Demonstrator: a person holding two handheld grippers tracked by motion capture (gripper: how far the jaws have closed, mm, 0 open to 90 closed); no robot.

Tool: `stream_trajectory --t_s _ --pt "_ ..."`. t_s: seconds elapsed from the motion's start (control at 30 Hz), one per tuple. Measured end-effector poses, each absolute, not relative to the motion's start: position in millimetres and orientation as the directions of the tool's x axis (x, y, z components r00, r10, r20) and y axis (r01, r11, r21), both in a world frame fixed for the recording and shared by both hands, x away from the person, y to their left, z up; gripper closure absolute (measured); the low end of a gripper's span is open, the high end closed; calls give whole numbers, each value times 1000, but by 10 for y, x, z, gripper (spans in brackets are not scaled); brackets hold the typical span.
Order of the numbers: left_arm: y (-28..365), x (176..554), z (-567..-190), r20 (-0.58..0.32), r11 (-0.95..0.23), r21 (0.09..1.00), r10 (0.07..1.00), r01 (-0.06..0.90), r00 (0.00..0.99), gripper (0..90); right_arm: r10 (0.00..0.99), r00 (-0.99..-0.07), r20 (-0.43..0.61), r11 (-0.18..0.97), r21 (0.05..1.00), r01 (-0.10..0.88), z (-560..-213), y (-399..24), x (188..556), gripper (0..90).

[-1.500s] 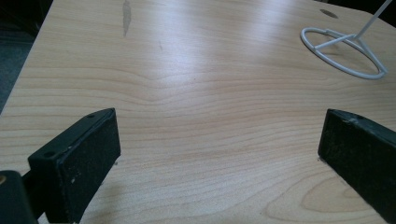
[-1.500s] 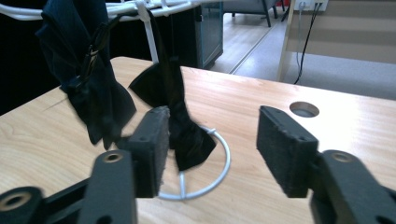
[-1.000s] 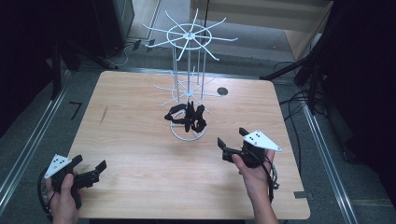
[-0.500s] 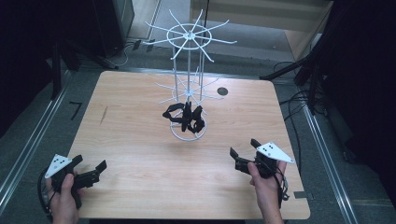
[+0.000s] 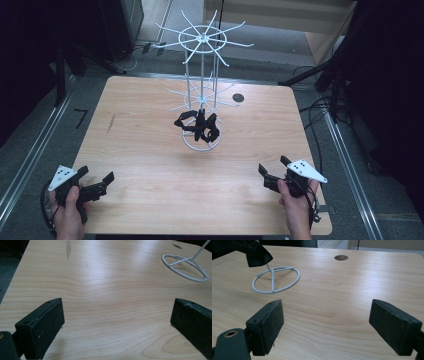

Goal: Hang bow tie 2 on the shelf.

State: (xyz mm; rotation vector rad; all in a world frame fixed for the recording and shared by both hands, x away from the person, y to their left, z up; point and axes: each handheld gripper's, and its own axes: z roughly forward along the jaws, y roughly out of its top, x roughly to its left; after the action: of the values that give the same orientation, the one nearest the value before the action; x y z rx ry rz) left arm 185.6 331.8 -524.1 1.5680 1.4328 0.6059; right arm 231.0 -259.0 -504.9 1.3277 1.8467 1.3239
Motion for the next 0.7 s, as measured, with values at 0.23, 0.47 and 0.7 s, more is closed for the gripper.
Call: stream_trajectory --t_s 0.23,0.47,0.7 --pt "3317 1855 -5241 -208 75 856 956 512 208 0 917 -373 141 31 907 419 -5104 -2745 2261 127" --pt "3317 1855 -5241 -208 75 856 956 512 208 0 926 -351 141 21 907 420 -5178 -2926 2186 127" --pt "3316 1854 -5241 -209 75 856 955 511 209 0 936 -320 148 3 904 427 -5220 -3114 2097 127"
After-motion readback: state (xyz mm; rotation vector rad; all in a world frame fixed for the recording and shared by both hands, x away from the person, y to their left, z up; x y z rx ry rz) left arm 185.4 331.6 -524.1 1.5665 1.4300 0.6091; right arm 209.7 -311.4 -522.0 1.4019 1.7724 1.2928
